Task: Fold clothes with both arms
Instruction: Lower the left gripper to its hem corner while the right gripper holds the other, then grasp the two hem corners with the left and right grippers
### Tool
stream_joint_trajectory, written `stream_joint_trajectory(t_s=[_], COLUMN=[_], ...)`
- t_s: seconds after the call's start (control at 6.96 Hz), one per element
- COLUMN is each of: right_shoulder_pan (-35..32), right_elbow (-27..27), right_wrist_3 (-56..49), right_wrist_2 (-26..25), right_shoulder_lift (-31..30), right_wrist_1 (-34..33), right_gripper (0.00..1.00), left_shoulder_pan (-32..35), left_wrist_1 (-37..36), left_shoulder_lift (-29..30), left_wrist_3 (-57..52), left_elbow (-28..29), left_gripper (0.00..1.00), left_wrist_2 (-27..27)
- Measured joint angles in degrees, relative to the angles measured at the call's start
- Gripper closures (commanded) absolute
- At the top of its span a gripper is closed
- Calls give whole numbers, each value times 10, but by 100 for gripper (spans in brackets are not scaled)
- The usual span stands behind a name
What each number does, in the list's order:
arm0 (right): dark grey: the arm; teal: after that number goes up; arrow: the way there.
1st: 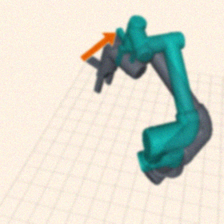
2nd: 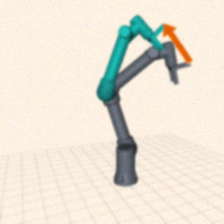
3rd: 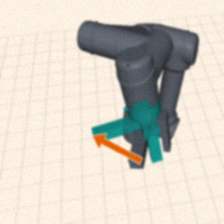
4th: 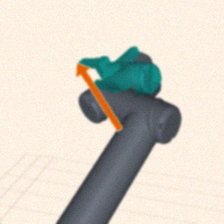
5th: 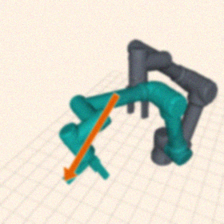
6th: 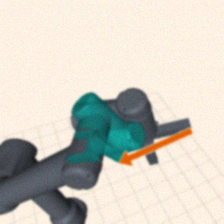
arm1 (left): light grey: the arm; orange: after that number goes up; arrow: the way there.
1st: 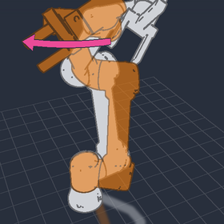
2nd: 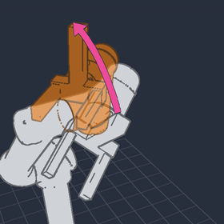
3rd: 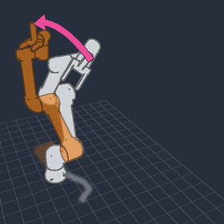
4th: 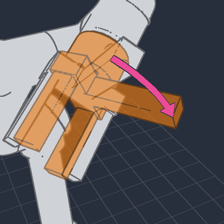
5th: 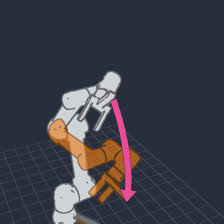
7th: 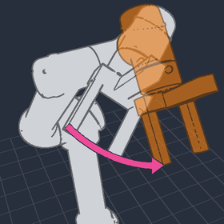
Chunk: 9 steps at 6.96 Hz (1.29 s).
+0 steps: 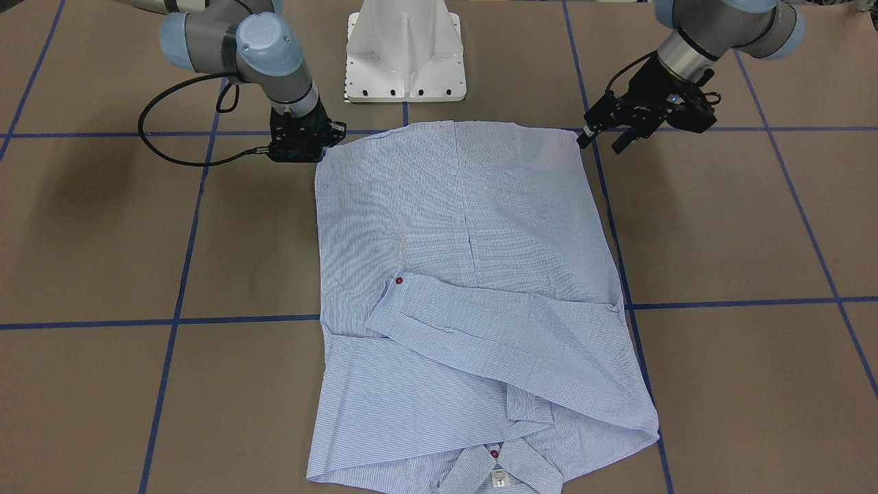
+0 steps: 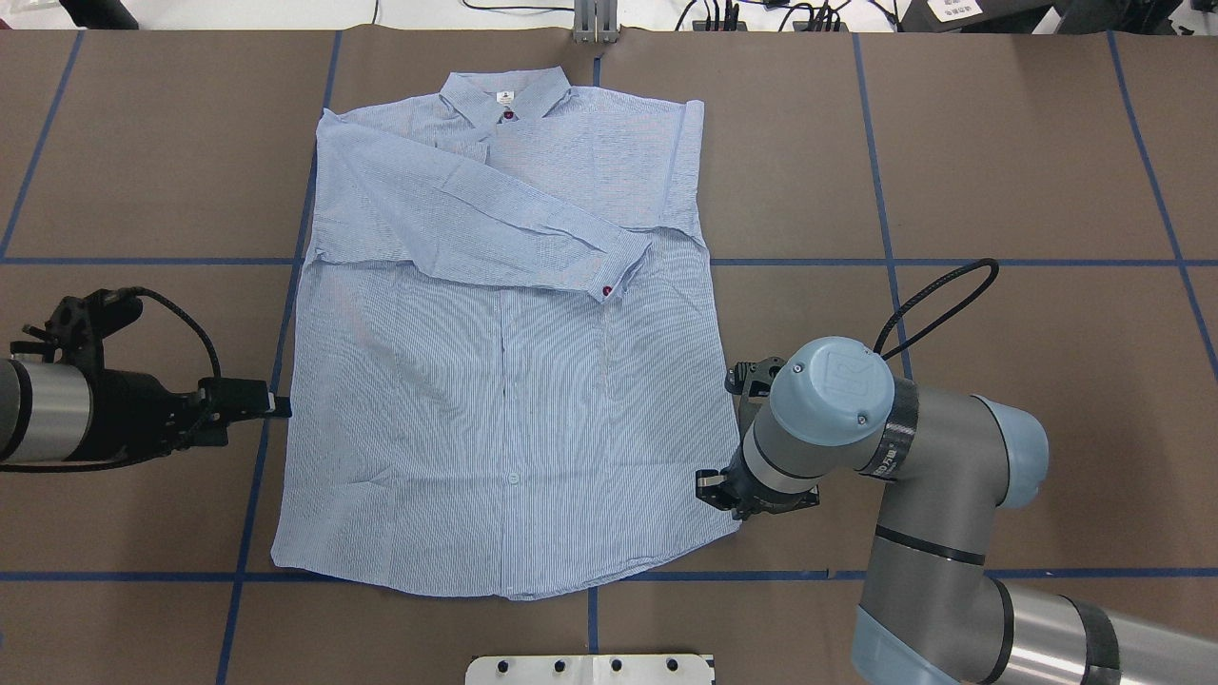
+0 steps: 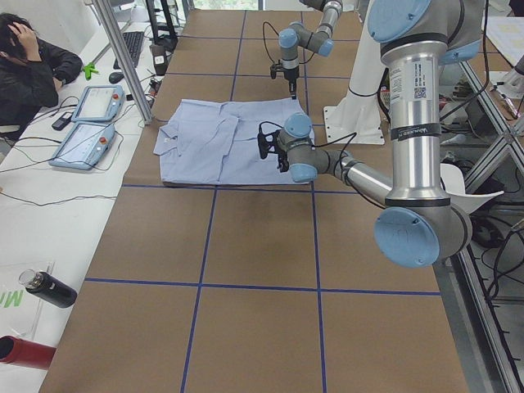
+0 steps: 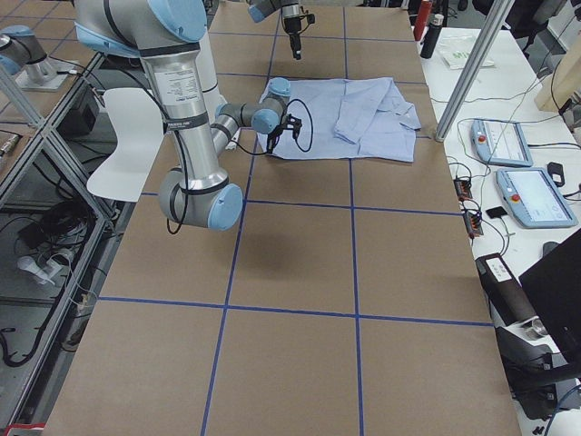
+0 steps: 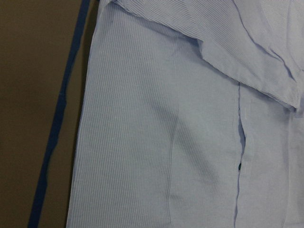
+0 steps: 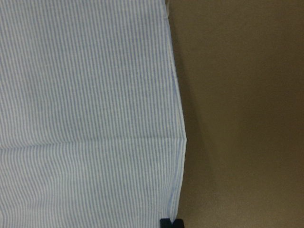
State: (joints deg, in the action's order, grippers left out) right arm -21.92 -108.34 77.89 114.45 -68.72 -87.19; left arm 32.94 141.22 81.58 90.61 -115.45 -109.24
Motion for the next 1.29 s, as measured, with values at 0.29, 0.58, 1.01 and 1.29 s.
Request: stream_joint_trajectory(t_s=[0.29, 0.58, 1.01, 1.29], right_shoulder_pan=[-3, -7, -8, -9], right_elbow=[-7, -9, -9, -8], right_wrist_3=[1, 1, 1, 1], right_wrist_2=[0, 0, 0, 0], right_shoulder_lift=[0, -1, -2, -2], right_wrist_1=[0, 0, 0, 0], right_gripper=[100, 100, 100, 100], left_shoulder_pan=[-82, -134, -158, -166], left_wrist_1=[-20, -129, -283, -303], left_shoulder_lift=[-22, 13, 85, 83], left_wrist_3=[67, 117, 136, 136], left_elbow=[-2, -15, -27, -28], left_gripper=[6, 15, 17, 17], left_wrist_2=[71, 110, 133, 138])
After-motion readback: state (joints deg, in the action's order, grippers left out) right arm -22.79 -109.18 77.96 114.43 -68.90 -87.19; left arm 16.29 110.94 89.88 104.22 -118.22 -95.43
